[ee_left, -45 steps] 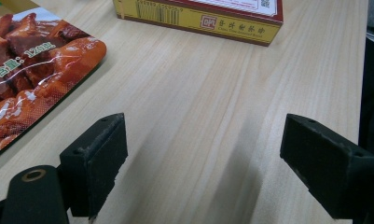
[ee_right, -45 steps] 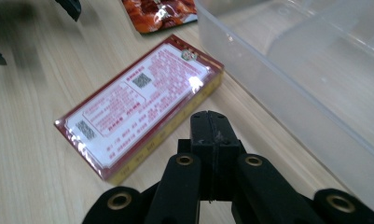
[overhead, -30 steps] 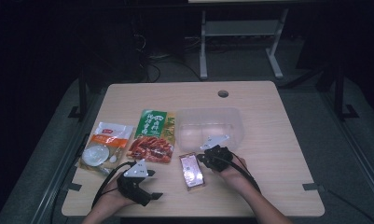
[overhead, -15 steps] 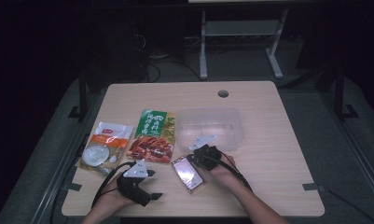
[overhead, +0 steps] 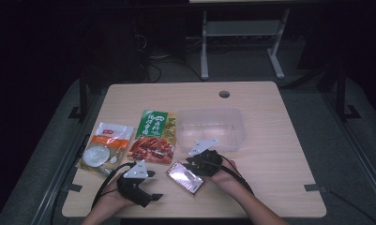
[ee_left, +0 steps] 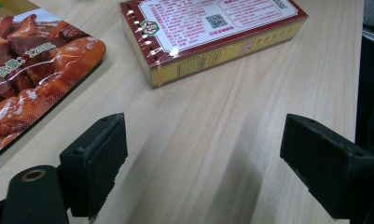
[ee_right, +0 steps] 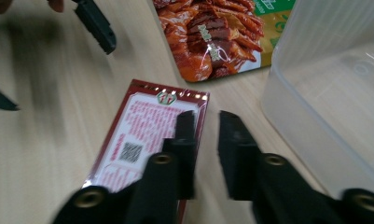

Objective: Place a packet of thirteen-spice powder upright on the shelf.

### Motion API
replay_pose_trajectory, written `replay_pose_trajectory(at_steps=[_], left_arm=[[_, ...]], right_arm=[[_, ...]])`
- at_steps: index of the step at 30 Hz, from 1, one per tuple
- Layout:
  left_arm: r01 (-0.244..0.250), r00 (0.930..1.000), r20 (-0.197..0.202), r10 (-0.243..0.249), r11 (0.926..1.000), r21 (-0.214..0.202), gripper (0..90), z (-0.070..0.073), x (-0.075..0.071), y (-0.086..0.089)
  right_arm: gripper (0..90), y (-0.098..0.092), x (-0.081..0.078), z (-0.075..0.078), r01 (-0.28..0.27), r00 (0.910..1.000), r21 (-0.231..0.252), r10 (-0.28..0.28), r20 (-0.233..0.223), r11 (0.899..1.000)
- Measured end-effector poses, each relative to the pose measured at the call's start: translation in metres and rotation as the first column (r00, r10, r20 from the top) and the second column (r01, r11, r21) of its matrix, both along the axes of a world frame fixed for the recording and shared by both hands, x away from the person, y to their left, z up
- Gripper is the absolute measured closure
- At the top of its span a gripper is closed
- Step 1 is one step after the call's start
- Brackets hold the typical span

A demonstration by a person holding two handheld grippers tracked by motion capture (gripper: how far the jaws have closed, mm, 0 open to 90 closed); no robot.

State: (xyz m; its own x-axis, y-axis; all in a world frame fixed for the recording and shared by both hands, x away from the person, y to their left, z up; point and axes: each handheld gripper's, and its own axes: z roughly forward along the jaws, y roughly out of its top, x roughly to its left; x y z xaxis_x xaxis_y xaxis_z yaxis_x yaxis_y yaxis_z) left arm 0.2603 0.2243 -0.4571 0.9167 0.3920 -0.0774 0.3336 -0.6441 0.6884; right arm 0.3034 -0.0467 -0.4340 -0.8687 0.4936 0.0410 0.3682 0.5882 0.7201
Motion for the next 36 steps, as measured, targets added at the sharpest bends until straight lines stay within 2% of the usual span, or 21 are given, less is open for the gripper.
replay_pose_trajectory(at_steps=[1, 3, 4, 6, 9, 11, 15, 19, 23, 25, 28, 30, 36], left_arm=[[-0.001, 1.0000, 0.000, 0.001, 1.0000, 0.000, 14.2, 0.000, 0.000, 0.000], [-0.003, 1.0000, 0.001, 0.003, 1.0000, 0.000, 14.2, 0.000, 0.000, 0.000], [-0.003, 1.0000, 0.002, 0.003, 1.0000, 0.001, 14.2, 0.000, 0.000, 0.000], [-0.007, 1.0000, -0.005, 0.007, 1.0000, 0.001, 14.2, 0.000, 0.000, 0.000], [-0.012, 0.9999, -0.007, 0.012, 0.9999, -0.003, 14.2, -0.001, -0.001, 0.000], [-0.013, 0.9999, -0.010, 0.013, 0.9999, -0.002, 14.2, -0.001, 0.000, 0.000], [-0.013, 0.9999, -0.008, 0.013, 0.9999, 0.006, 14.2, -0.001, 0.000, -0.001], [-0.014, 0.9999, -0.004, 0.014, 0.9999, 0.002, 14.2, -0.001, -0.001, -0.001], [-0.012, 0.9999, -0.003, 0.012, 0.9999, 0.006, 14.2, -0.001, 0.000, 0.000], [-0.014, 0.9999, -0.003, 0.014, 0.9999, 0.004, 14.2, -0.001, 0.000, 0.001], [-0.014, 0.9999, -0.004, 0.014, 0.9999, 0.004, 14.2, -0.001, 0.000, 0.001], [-0.013, 0.9999, -0.007, 0.013, 0.9999, 0.003, 14.2, -0.001, 0.000, 0.001], [-0.007, 1.0000, -0.006, 0.007, 0.9999, 0.011, 14.2, -0.001, 0.000, 0.000]], right_arm=[[65.5, 0.000, 0.000, 0.000, 0.000, 1.0000, 0.000, 0.000, 0.000, 1.000], [53.6, -0.004, -0.007, 0.002, -0.001, 0.9998, -0.011, 0.001, -0.020, 1.000], [48.3, -0.005, -0.011, 0.002, -0.008, 0.9998, -0.032, 0.007, -0.020, 0.999], [41.5, -0.009, -0.018, 0.002, 0.006, 0.9994, -0.041, -0.007, -0.033, 0.999], [34.7, -0.014, -0.030, 0.001, 0.021, 0.9985, -0.028, -0.022, -0.049, 0.999], [31.3, -0.018, -0.039, -0.001, 0.027, 0.9990, -0.044, -0.028, -0.034, 0.999], [20.3, -0.023, -0.050, -0.008, 0.053, 0.9965, -0.040, -0.056, -0.062, 0.998], [17.3, -0.016, -0.051, -0.012, 0.046, 0.9965, -0.046, -0.049, -0.067, 0.998], [15.8, -0.005, -0.052, -0.019, 0.025, 0.9968, -0.075, -0.030, -0.074, 0.997], [15.7, 0.000, -0.053, -0.023, 0.008, 0.9982, -0.113, -0.014, -0.058, 0.994], [16.0, 0.004, -0.053, -0.027, 0.011, 0.9990, -0.130, -0.017, -0.041, 0.992], [16.8, 0.004, -0.052, -0.028, 0.006, 0.9995, -0.134, -0.010, -0.031, 0.991], [25.3, -0.001, -0.049, -0.030, 0.003, 0.9987, -0.136, -0.010, -0.050, 0.991]])
